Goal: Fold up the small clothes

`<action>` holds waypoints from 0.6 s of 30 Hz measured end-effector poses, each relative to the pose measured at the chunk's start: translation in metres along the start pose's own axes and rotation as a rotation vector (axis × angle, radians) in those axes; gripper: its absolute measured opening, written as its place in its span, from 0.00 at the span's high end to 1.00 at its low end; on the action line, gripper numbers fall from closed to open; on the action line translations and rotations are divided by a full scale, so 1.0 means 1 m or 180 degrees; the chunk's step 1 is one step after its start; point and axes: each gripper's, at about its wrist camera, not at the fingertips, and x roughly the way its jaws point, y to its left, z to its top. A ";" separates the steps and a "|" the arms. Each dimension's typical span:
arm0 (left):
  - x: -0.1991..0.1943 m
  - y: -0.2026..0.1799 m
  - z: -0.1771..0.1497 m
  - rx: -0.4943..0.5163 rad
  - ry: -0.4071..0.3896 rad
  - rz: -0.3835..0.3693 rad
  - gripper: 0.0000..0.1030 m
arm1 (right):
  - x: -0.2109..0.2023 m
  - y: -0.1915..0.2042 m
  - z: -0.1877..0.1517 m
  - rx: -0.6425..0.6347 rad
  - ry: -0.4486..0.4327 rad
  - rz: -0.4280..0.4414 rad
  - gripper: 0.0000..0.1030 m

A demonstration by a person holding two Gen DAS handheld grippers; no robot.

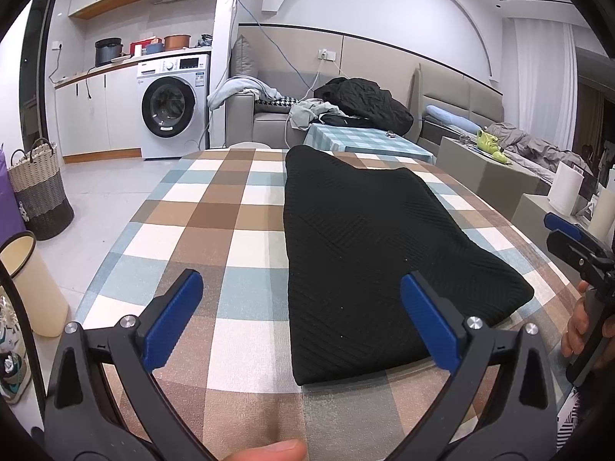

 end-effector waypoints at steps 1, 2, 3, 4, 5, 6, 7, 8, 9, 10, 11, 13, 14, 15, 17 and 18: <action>0.000 0.000 0.000 0.0001 0.0001 0.0002 0.01 | 0.000 0.000 0.000 0.0000 0.0002 -0.0007 0.00; 0.000 0.000 0.000 0.0002 0.0001 0.0004 0.01 | 0.000 0.000 0.000 0.0002 0.0003 -0.0007 0.00; 0.000 0.000 0.000 0.0000 -0.0001 0.0002 0.01 | 0.000 0.000 0.000 0.0004 0.0003 -0.0003 0.00; 0.000 0.000 0.000 0.0001 -0.0001 0.0000 0.01 | 0.000 0.000 0.000 0.0003 0.0002 -0.0008 0.00; 0.000 0.000 0.000 0.0001 -0.0001 0.0004 0.01 | 0.000 0.000 0.000 0.0005 0.0004 -0.0009 0.00; 0.000 0.000 0.000 0.0001 -0.0002 0.0004 0.01 | 0.000 0.000 0.000 0.0007 0.0007 -0.0002 0.00; 0.000 0.000 0.000 0.0000 -0.0001 0.0001 0.01 | 0.000 0.000 0.000 0.0005 0.0005 -0.0001 0.00; 0.000 0.000 0.000 -0.0001 -0.0001 0.0004 0.01 | 0.000 0.000 0.000 0.0006 0.0003 -0.0004 0.00; 0.000 0.000 0.000 -0.0003 -0.0001 0.0004 0.01 | 0.000 0.000 0.000 0.0006 0.0004 0.0000 0.00; 0.000 0.000 0.000 -0.0002 -0.0001 -0.0001 0.01 | 0.000 0.000 0.000 0.0008 0.0006 -0.0001 0.00; 0.000 0.000 0.000 -0.0002 -0.0003 0.0003 0.01 | 0.000 0.000 0.000 0.0007 0.0002 -0.0009 0.00; 0.000 0.000 0.000 0.0000 -0.0002 -0.0003 0.01 | 0.000 0.000 -0.001 0.0007 0.0003 -0.0003 0.00; 0.000 0.000 0.000 0.0000 -0.0002 0.0003 0.01 | 0.000 0.001 -0.001 0.0008 0.0005 -0.0006 0.00; -0.001 0.000 0.000 -0.0002 -0.0004 0.0005 0.01 | 0.000 0.001 -0.001 0.0008 0.0004 -0.0007 0.00; 0.000 0.000 0.000 -0.0003 -0.0004 0.0000 0.01 | 0.000 0.001 -0.001 0.0008 0.0005 0.0000 0.00; 0.000 0.000 0.000 -0.0004 -0.0003 0.0003 0.01 | 0.000 0.001 -0.001 0.0009 0.0003 -0.0004 0.00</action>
